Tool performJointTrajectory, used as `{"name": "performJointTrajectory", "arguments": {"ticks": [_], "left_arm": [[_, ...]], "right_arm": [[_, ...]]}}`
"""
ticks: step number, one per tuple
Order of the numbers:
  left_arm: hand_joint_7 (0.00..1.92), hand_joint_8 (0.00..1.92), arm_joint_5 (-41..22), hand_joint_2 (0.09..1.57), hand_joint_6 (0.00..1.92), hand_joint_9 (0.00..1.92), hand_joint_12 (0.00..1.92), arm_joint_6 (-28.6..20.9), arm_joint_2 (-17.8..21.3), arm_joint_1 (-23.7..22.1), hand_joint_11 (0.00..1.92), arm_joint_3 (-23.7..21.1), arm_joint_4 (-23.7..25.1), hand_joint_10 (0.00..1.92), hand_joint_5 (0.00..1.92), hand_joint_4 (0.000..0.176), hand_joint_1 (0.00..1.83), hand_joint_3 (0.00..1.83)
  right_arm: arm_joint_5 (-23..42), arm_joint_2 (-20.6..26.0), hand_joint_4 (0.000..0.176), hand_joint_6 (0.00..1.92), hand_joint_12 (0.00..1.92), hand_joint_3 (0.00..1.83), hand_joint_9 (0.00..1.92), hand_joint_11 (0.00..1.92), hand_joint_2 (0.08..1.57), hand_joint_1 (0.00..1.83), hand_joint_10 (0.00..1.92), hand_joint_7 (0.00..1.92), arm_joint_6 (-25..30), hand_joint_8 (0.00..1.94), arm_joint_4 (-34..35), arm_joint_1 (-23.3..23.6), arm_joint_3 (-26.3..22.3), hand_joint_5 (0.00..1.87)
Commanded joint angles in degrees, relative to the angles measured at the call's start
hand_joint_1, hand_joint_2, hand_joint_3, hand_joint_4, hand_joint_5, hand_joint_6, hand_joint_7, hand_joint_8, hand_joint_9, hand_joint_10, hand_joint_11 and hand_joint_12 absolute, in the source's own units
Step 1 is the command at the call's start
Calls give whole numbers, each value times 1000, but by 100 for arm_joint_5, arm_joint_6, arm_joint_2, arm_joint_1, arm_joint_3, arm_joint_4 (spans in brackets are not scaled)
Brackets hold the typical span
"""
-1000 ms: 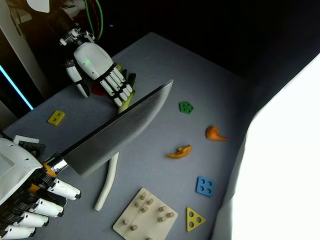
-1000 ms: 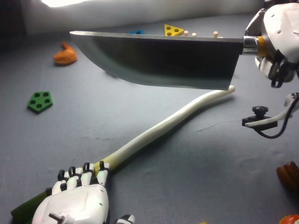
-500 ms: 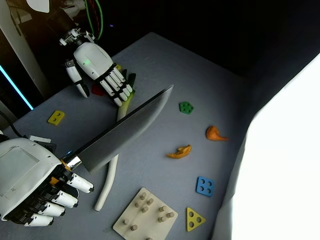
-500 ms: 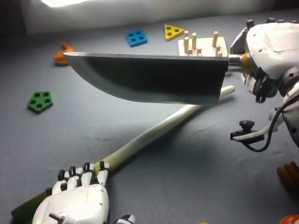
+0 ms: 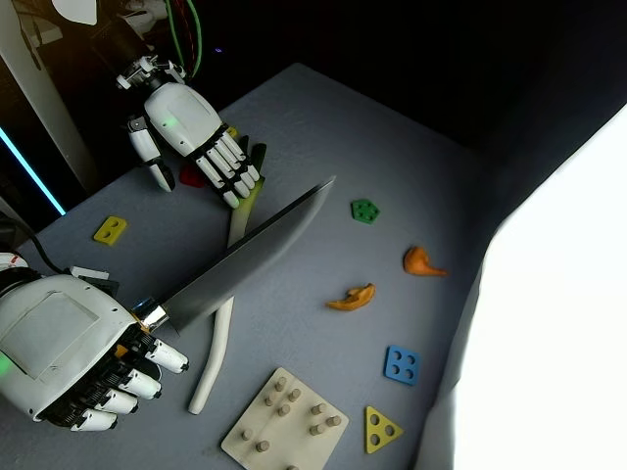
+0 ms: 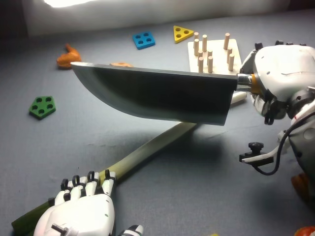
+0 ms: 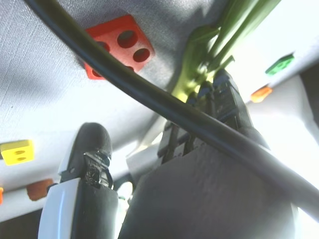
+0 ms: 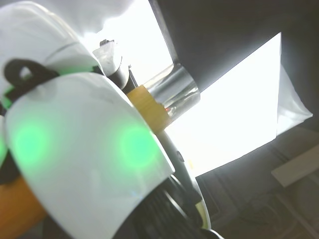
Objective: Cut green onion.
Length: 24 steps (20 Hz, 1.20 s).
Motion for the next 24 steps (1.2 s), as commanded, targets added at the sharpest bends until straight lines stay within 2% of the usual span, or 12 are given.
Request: {"name": "performJointTrajectory", "arguments": {"ticks": [1, 10, 13, 16, 18, 19, 21, 24], "left_arm": [[0, 0, 216, 1362, 0, 0, 0, -6, -42, -4, 0, 10, 74, 0, 0, 16, 421, 4], [0, 0, 194, 1361, 6, 0, 0, -6, -44, -10, 0, 29, 112, 0, 16, 18, 429, 2], [0, 0, 192, 1357, 1, 0, 0, -6, -43, -10, 0, 28, 127, 0, 5, 19, 430, 0], [0, 0, 174, 1367, 0, 0, 0, -6, -44, -10, 0, 28, 148, 0, 1, 24, 443, 5], [0, 0, 170, 1364, 1, 0, 0, -6, -44, -10, 0, 27, 154, 0, 4, 17, 445, 2], [0, 0, 169, 1376, 0, 0, 0, -6, -45, -10, 0, 28, 157, 0, 0, 8, 412, 7], [0, 0, 168, 1384, 5, 0, 0, -6, -45, -10, 0, 29, 157, 0, 16, 3, 388, 9], [0, 0, 166, 1368, 4, 0, 0, -6, -45, -9, 0, 29, 160, 0, 23, 11, 411, 0]], "right_arm": [[474, 34, 176, 1921, 1921, 0, 1506, 1562, 1214, 1560, 1921, 1440, -100, 1941, -473, -27, 18, 1246], [654, 376, 176, 1921, 1921, 0, 1505, 1561, 1209, 1561, 1921, 1445, -102, 1941, -1065, -299, 2, 1271], [639, 570, 176, 1921, 1921, 0, 1506, 1570, 1210, 1575, 1921, 1436, -90, 1941, -1070, -295, -22, 1215], [571, 805, 176, 1921, 1921, 0, 1481, 1558, 1210, 1564, 1921, 1405, 54, 1941, -1070, -347, -156, 1241], [568, 826, 176, 1921, 1921, 0, 1487, 1568, 1218, 1543, 1921, 1416, 58, 1941, -1070, -359, -172, 1254], [570, 826, 176, 1921, 1921, 0, 1490, 1575, 1212, 1543, 1921, 1416, 58, 1941, -1070, -359, -171, 1246], [576, 826, 176, 1921, 1921, 0, 1479, 1561, 1202, 1530, 1921, 1415, 73, 1941, -1070, -311, -170, 1272], [628, 936, 176, 1921, 1921, 0, 1486, 1567, 1203, 1581, 1921, 1422, 216, 1941, -1096, -25, -148, 1261]]}}
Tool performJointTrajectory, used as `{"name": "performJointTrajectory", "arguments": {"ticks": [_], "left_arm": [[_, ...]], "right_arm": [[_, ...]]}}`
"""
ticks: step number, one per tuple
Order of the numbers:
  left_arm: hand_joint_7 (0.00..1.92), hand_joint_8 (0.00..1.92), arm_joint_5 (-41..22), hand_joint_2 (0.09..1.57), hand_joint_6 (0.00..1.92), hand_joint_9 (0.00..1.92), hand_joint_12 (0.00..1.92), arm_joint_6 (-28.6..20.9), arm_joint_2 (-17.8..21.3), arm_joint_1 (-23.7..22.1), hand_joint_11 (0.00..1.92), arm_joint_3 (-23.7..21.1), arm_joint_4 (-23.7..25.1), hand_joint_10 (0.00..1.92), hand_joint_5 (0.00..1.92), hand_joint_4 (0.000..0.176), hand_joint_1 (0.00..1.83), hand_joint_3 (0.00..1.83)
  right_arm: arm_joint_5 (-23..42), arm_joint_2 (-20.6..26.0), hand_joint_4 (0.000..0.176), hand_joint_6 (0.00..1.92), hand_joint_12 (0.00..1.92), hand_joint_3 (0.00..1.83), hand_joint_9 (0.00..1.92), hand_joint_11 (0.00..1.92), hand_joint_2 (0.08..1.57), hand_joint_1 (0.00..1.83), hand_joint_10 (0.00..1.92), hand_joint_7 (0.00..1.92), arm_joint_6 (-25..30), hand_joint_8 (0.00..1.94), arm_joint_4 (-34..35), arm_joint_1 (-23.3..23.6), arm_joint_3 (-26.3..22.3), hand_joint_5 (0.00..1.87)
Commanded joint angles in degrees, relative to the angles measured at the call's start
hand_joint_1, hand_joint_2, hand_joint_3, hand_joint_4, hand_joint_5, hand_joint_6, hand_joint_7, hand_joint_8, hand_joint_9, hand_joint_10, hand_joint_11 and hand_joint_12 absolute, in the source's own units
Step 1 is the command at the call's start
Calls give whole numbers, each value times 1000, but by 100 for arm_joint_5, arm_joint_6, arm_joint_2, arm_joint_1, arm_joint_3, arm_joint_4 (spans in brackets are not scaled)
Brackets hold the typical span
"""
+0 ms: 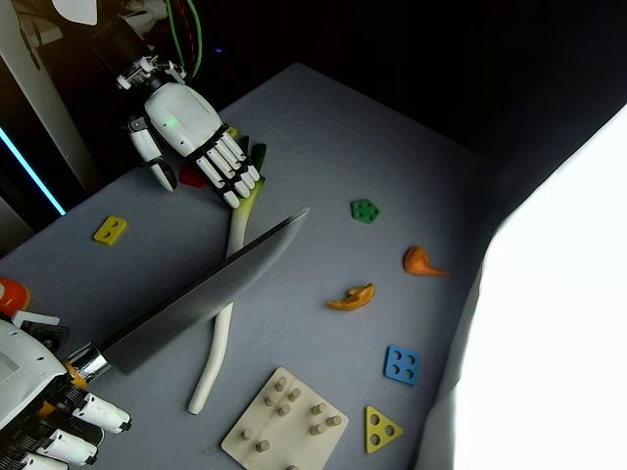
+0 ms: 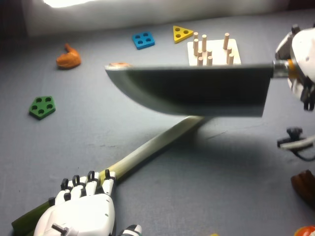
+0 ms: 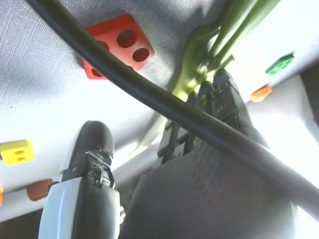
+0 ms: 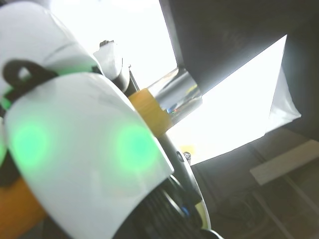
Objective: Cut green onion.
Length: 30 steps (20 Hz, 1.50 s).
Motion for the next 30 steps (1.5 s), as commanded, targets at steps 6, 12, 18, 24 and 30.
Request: {"name": "performJointTrajectory", "arguments": {"ticks": [6, 12, 18, 24, 30], "left_arm": [[0, 0, 171, 1350, 0, 0, 0, -6, -41, 6, 0, 22, 159, 0, 8, 4, 426, 0], [0, 0, 171, 1356, 0, 0, 0, -7, 25, -49, 0, 31, 205, 0, 0, 22, 401, 0], [4, 1, 54, 1349, 9, 0, 0, 131, 267, -268, 0, 29, 259, 0, 44, 5, 456, 0], [0, 0, -259, 1374, 0, 0, 0, 578, 627, -663, 0, 69, 263, 0, 0, 13, 403, 6], [0, 0, -1080, 1386, 0, 0, 0, 987, 999, -1073, 0, 156, 462, 0, 0, 15, 349, 6]], "right_arm": [[90, 486, 176, 1921, 1921, 0, 1506, 1562, 1208, 1570, 1921, 1435, 738, 1941, -627, 778, 183, 1245], [-471, 357, 176, 1921, 1921, 0, 1539, 1593, 1198, 1568, 1921, 1471, 1564, 1941, -1323, 1084, 1156, 1289], [-1464, -45, 176, 1921, 1921, 0, 1483, 1549, 1180, 1573, 1921, 1423, 2181, 1941, -1524, 1267, 2350, 1241], [-1554, -689, 176, 1921, 1921, 0, 1457, 1514, 1198, 1518, 1921, 1366, 2909, 1941, -2156, 1036, 3528, 1149], [-1718, -1060, 176, 1921, 1921, 0, 1445, 1512, 1199, 1523, 1921, 1360, 3120, 1941, -2201, 916, 4066, 1181]]}}
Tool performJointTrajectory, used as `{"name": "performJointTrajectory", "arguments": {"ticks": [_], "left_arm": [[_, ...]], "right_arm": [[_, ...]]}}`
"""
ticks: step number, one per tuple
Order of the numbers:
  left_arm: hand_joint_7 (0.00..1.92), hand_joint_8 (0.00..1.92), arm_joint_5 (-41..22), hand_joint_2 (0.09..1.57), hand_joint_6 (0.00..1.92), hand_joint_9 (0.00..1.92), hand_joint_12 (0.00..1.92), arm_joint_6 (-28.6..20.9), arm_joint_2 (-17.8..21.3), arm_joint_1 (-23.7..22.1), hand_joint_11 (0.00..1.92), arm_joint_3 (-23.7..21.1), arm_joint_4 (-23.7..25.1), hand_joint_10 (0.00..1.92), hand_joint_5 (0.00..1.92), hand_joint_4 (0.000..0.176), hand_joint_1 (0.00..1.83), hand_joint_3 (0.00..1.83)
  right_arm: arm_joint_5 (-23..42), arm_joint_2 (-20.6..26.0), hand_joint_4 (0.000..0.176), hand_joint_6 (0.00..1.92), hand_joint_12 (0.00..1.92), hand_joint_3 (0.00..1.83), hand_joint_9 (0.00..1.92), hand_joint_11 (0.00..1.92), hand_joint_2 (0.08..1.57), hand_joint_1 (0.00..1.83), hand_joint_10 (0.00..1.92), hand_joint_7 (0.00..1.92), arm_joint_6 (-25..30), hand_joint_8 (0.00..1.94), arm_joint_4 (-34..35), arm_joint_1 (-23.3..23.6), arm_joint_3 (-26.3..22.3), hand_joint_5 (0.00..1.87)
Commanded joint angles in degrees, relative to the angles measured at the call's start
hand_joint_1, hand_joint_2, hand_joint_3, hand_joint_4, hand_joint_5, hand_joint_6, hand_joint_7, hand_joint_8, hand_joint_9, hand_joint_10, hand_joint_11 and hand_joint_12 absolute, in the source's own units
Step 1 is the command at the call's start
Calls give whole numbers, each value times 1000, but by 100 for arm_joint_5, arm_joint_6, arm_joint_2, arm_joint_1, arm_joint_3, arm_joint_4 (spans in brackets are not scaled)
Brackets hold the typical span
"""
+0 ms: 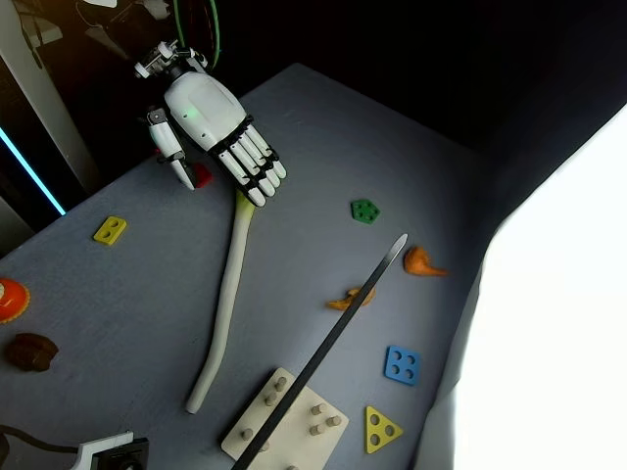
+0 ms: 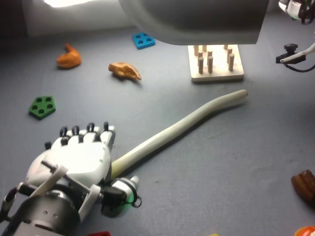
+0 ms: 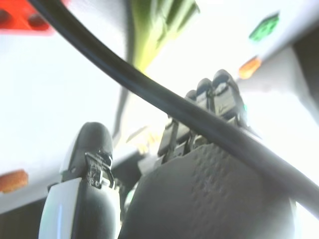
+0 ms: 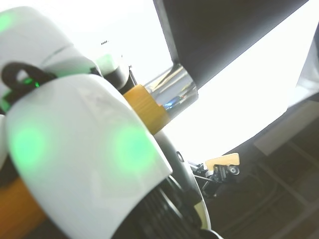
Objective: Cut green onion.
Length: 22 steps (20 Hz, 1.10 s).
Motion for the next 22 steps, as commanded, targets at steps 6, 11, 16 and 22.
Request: {"name": "performJointTrajectory", "arguments": {"ticks": [6, 11, 16, 22], "left_arm": [[0, 0, -670, 1384, 0, 0, 0, 434, 329, -395, 0, 164, 612, 0, 0, 10, 393, 5], [1, 0, -1442, 1379, 5, 0, 0, 1213, 482, -933, 0, 420, 410, 0, 23, 2, 436, 1], [17, 1, -1710, 1366, 13, 0, 0, 1598, 641, -1232, 0, 501, 88, 0, 77, 0, 507, 0], [37, 3, -2109, 1342, 2, 3, 0, 2245, 836, -1448, 0, 561, -301, 0, 64, 6, 548, 0]], "right_arm": [[884, -190, 176, 1921, 1921, 0, 1476, 1540, 1169, 1528, 1921, 1390, 104, 1941, -121, -25, 314, 1214], [847, -427, 176, 1921, 1921, 0, 1426, 1485, 1157, 1571, 1921, 1353, 102, 1941, -123, -52, 625, 1153], [824, -465, 176, 1921, 1921, 0, 1447, 1509, 1149, 1565, 1921, 1374, 99, 1941, -201, -73, 627, 1188], [914, -452, 176, 1921, 1921, 0, 1444, 1498, 1174, 1497, 1921, 1388, 115, 1941, -341, -65, 625, 1245]]}}
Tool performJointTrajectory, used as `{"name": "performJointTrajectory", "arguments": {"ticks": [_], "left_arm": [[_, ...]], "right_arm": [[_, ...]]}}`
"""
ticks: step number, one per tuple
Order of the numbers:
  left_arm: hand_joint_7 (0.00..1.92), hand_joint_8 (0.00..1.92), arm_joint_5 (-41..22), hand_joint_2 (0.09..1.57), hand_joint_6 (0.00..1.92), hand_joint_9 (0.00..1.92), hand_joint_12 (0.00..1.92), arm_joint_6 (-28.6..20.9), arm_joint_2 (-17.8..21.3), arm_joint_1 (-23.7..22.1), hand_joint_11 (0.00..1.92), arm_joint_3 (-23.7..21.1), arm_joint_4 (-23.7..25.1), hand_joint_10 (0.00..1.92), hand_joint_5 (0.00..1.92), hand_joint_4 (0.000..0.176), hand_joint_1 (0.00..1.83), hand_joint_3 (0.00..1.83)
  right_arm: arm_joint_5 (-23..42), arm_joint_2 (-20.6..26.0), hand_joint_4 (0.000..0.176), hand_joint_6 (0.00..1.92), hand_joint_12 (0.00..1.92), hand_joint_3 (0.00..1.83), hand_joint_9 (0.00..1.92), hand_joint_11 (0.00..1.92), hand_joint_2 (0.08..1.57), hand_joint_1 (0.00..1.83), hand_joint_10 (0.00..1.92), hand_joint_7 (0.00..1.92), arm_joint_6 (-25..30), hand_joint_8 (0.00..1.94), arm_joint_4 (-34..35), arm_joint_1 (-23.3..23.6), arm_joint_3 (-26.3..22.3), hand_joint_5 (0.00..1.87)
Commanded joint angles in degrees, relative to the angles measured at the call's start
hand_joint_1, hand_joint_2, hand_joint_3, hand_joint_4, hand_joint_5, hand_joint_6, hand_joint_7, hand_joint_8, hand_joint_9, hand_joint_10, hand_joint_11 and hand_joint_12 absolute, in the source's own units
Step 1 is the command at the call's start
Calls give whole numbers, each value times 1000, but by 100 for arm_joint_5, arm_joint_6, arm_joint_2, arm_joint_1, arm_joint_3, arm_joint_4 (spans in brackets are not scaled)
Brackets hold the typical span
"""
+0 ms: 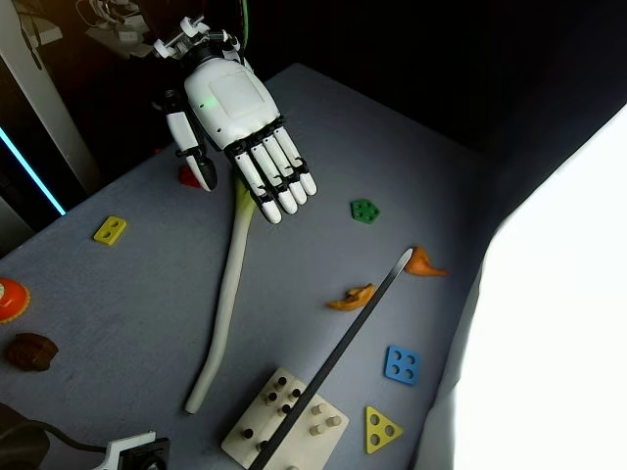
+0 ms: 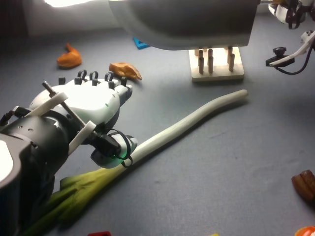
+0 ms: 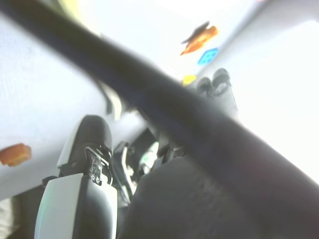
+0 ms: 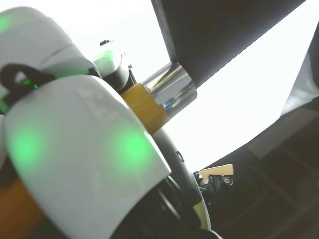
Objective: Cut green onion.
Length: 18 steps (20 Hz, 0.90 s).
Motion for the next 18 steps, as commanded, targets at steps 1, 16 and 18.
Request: {"name": "performJointTrajectory", "arguments": {"ticks": [1, 16, 18], "left_arm": [[32, 0, 14, 1351, 2, 0, 0, 88, 28, -116, 0, 25, 378, 0, 43, 6, 516, 0], [35, 3, -32, 1333, 8, 2, 0, 339, 32, -362, 0, -19, 103, 1, 58, 6, 498, 0], [43, 4, -32, 1338, 5, 1, 0, 340, 28, -363, 0, -26, 103, 0, 57, 0, 494, 0]], "right_arm": [[764, 49, 176, 1921, 1921, 0, 1441, 1496, 1170, 1510, 1921, 1379, 54, 1941, -65, -5, 43, 1232], [850, 365, 176, 1921, 1921, 0, 1434, 1494, 1175, 1493, 1921, 1379, 66, 1941, -234, 20, -357, 1240], [838, 360, 176, 1921, 1921, 0, 1413, 1467, 1162, 1491, 1921, 1363, 4, 1941, -246, -18, -357, 1209]]}}
